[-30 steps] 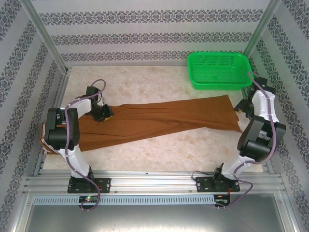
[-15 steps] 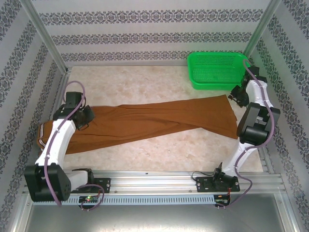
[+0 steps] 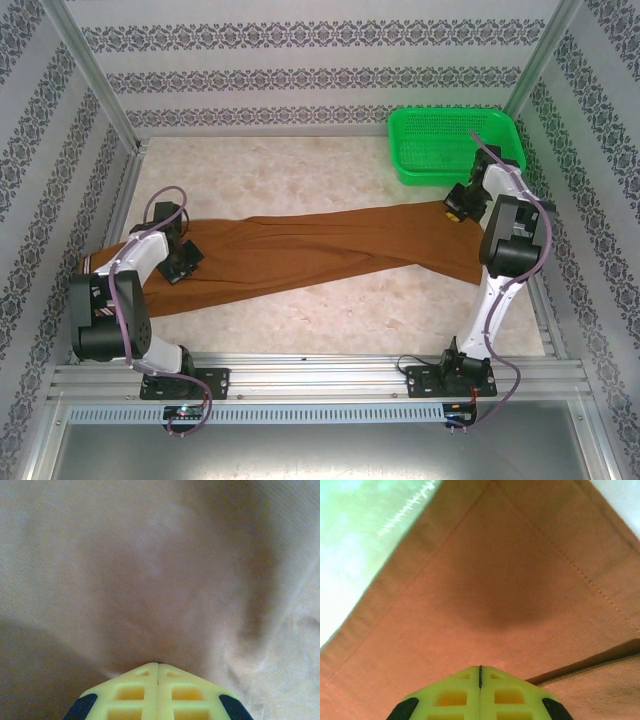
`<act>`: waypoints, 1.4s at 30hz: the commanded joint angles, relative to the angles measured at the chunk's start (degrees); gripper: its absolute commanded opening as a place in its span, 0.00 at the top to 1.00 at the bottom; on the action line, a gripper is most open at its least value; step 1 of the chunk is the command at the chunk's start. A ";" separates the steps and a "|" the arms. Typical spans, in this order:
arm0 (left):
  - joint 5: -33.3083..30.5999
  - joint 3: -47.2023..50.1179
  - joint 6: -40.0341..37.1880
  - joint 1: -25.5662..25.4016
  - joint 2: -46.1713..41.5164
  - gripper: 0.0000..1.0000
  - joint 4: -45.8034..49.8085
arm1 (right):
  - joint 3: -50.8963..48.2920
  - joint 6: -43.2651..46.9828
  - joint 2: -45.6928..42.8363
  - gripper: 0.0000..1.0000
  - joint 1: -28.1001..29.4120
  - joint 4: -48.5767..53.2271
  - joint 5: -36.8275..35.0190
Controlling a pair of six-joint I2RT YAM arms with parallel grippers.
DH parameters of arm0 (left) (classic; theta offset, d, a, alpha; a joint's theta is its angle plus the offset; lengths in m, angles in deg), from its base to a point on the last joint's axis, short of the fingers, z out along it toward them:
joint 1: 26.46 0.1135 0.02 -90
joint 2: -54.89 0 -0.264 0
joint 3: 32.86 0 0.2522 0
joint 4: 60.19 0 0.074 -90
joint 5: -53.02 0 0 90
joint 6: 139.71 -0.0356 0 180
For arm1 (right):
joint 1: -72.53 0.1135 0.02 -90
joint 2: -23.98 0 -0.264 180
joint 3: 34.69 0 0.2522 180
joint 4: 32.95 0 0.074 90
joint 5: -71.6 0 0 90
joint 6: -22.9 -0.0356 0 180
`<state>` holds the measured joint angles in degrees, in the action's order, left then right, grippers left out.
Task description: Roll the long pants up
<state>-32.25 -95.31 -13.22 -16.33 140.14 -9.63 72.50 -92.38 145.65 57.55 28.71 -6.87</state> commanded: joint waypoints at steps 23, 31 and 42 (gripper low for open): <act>3.20 -13.04 -4.68 9.80 19.44 1.00 -7.42 | -24.33 4.53 -13.74 1.00 -0.12 8.37 -17.13; 1.98 -16.94 -6.22 9.84 20.60 1.00 -5.92 | -27.96 2.75 -26.24 0.09 -8.65 7.24 -21.50; 3.18 -15.94 -7.64 9.89 22.22 1.00 -7.56 | -28.47 1.49 -16.89 0.08 -12.64 3.92 -13.78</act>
<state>-28.12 -112.23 -19.49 -7.26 159.82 -13.48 44.13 -89.56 127.99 44.81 33.34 -21.99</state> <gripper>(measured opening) 0.050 0.922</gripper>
